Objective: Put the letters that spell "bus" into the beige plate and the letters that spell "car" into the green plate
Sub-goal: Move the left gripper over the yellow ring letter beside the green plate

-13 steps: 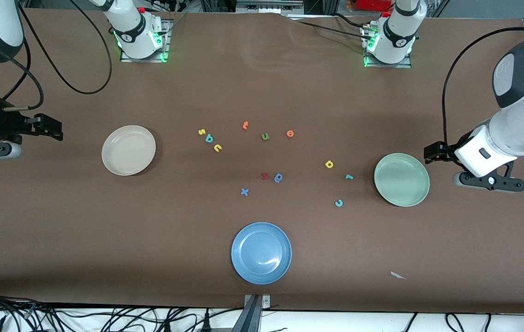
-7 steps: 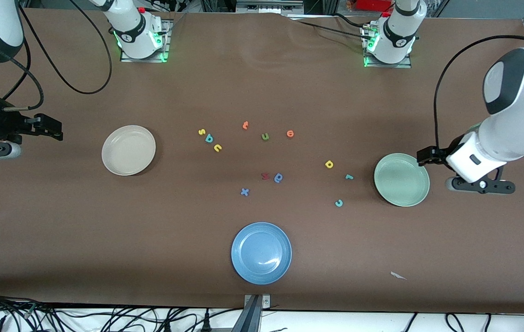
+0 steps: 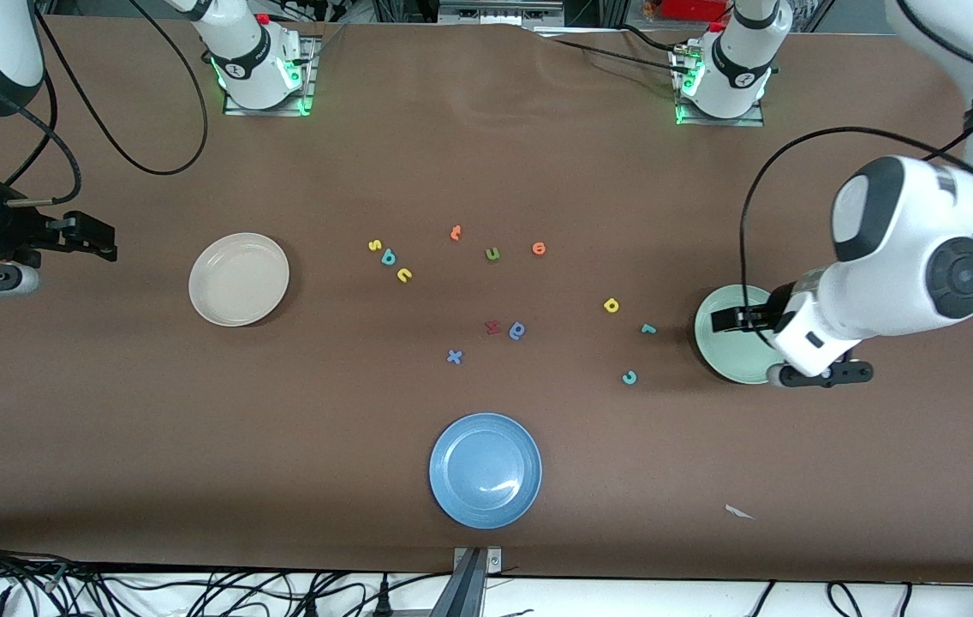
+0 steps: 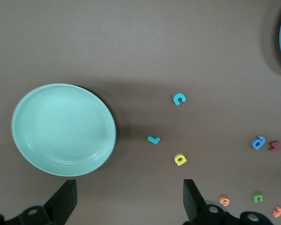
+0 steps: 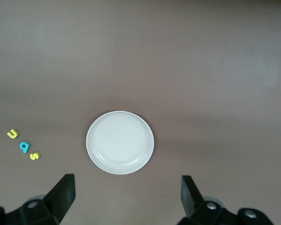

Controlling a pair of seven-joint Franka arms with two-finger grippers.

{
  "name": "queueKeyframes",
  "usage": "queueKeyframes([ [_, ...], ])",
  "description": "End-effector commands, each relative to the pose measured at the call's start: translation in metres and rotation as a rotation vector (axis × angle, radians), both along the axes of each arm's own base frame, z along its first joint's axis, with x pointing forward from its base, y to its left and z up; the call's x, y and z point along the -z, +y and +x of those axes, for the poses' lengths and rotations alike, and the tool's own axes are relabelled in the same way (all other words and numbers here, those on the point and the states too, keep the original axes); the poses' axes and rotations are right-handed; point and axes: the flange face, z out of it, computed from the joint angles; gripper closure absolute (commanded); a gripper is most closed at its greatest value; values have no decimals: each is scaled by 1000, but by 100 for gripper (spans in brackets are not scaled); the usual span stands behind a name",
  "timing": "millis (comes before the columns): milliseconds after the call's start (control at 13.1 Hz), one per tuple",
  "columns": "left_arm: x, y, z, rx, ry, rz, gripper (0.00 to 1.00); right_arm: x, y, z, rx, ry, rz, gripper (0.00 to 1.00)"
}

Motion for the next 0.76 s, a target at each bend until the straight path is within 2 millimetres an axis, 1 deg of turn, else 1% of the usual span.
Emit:
queueKeyframes([
  [0, 23, -30, -6, -38, 32, -1, 0, 1, -1, -4, 11, 6, 19, 0],
  [153, 50, -49, -17, -59, 40, 11, 0, 2, 5, -5, 2, 9, 16, 0],
  [229, 68, -60, -26, -64, 40, 17, 0, 2, 5, -5, 0, 9, 15, 0],
  [306, 86, -67, -34, -75, 35, 22, 0, 2, 5, -5, -1, 11, 17, 0],
  [535, 121, -85, -51, -115, 1, 27, 0, 2, 4, -5, -3, 11, 17, 0],
  [688, 148, -95, -59, -166, -29, 25, 0, 2, 0, -5, 4, 11, 18, 0],
])
